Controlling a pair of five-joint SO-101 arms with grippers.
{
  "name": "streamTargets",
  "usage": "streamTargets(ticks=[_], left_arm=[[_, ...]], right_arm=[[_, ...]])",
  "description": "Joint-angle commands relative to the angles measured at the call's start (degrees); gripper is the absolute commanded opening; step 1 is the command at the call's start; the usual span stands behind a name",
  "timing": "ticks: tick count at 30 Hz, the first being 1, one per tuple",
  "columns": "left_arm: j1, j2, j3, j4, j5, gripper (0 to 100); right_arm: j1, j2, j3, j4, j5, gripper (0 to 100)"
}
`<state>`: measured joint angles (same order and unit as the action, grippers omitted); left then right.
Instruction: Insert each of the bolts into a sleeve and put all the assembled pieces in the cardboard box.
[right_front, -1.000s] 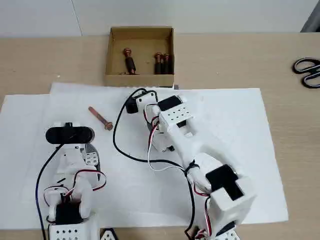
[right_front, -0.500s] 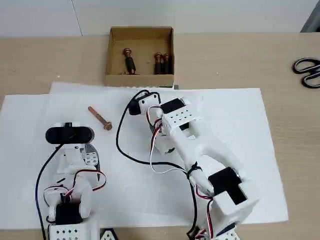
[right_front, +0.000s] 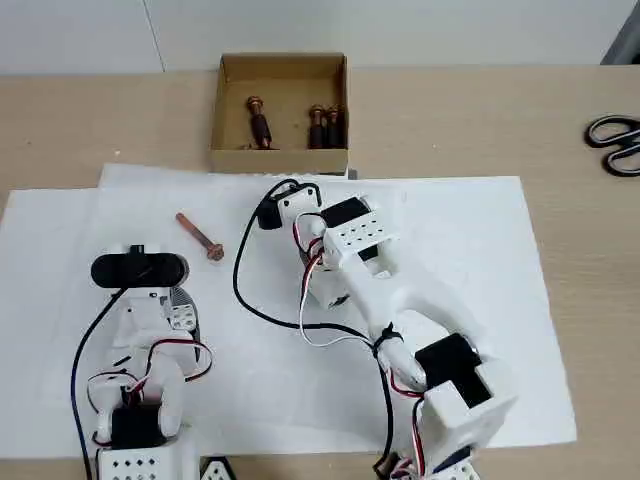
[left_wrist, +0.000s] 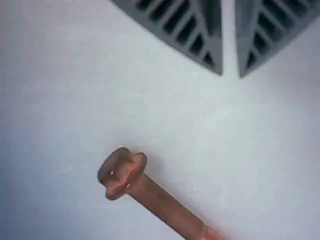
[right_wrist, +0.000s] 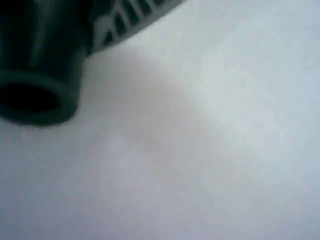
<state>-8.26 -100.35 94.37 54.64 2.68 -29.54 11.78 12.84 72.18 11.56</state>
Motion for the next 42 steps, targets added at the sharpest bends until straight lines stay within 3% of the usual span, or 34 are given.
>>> streamTargets(ticks=[1,9,19,23,28,42], left_arm=[[-0.26,-0.44,-0.22,-0.62,0.09,1],[-0.26,-0.44,-0.22,-0.62,0.09,1],[0.18,-0.44,-0.57,-0.62,0.09,1],[0.26,0.00,-9.19,2.55,0.09,1],[2.11,2.20,-21.67,9.67,-0.18,1],[2.29,61.01,-73.10,17.41,0.00,1]], right_arm=[[0.13,-5.49,-1.14,-1.10,0.35,1.0],[1.71,-19.38,-0.18,4.00,0.35,0.2],[12.62,-25.98,-0.18,13.76,-2.73,0.4],[18.86,-26.15,-0.18,18.15,-9.49,0.4],[25.10,-26.33,-0.18,20.26,-10.29,0.4],[30.02,-26.33,-0.18,22.20,-10.46,0.4]])
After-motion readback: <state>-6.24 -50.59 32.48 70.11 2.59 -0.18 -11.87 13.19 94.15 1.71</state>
